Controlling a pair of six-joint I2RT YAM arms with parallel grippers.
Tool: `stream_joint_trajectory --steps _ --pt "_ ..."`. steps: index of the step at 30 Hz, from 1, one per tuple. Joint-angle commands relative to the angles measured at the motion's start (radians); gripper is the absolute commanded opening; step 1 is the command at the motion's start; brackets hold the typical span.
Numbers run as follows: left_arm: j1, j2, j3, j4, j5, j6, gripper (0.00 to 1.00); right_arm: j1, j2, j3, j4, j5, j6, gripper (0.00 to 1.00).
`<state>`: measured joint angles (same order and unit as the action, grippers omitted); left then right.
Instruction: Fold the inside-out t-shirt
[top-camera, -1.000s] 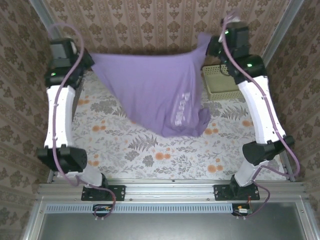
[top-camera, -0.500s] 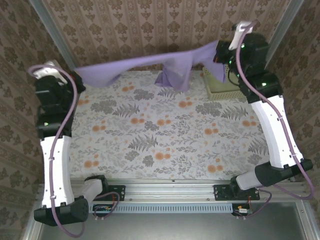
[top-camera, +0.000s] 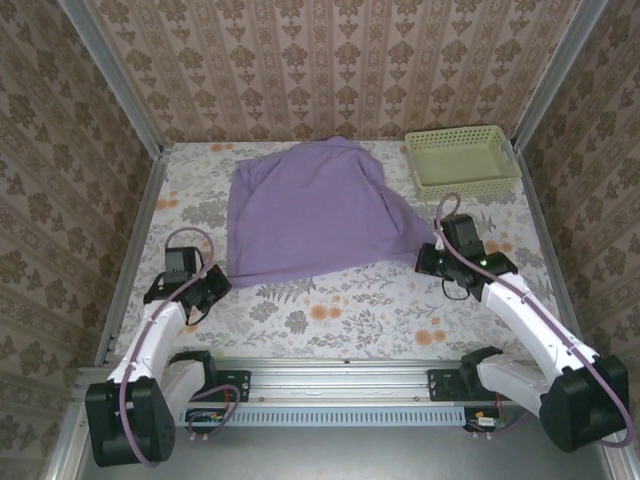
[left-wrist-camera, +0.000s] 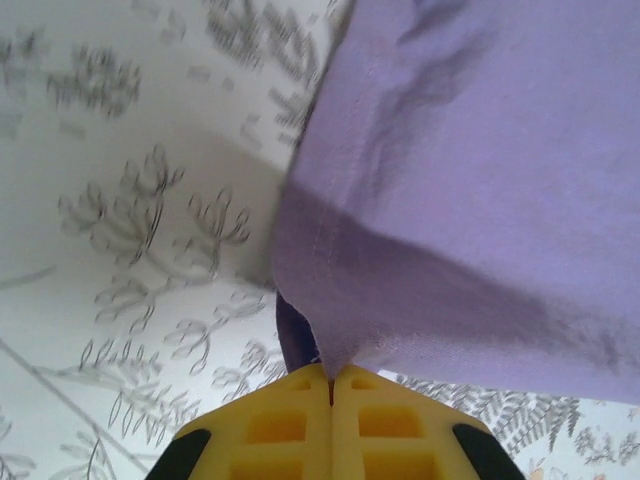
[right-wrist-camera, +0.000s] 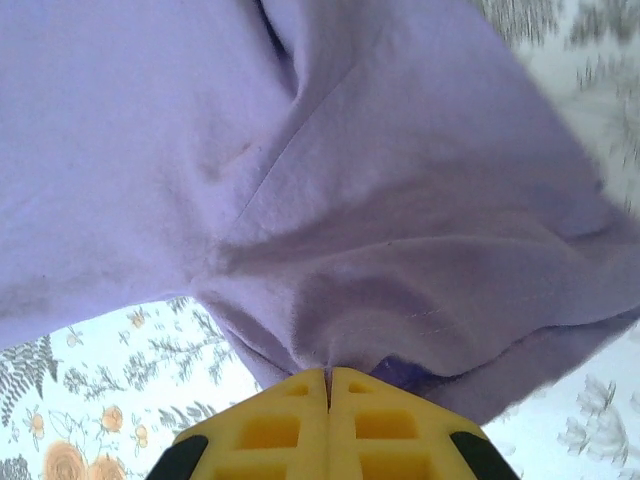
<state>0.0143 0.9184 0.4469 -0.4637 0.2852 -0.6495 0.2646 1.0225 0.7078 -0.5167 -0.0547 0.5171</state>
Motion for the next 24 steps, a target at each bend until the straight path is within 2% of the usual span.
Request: stream_joint_trajectory --steps 1,7,14,19,24 --pt "-0.001 -0.071 -0.005 -0.004 -0.001 -0.046 0.0 -0.001 -0.031 -0.074 0.047 -0.045 0.103 0.0" --pt "-0.002 -0.237 0.07 -0.115 -0.046 -0.06 0.0 0.0 -0.128 0.031 -0.067 -0.004 0.074 0.0" --pt "-0.003 -0.506 0.342 -0.361 -0.202 -0.002 0.0 0.004 -0.328 0.328 -0.291 0.068 -0.053 0.0" --pt "-0.002 -0.544 0.52 -0.414 -0.236 0.013 0.0 0.005 -0.351 0.572 -0.413 0.085 -0.1 0.0" --pt "-0.003 -0.494 0.516 -0.384 -0.206 0.005 0.0 0.006 -0.315 0.551 -0.392 0.076 -0.1 0.0"
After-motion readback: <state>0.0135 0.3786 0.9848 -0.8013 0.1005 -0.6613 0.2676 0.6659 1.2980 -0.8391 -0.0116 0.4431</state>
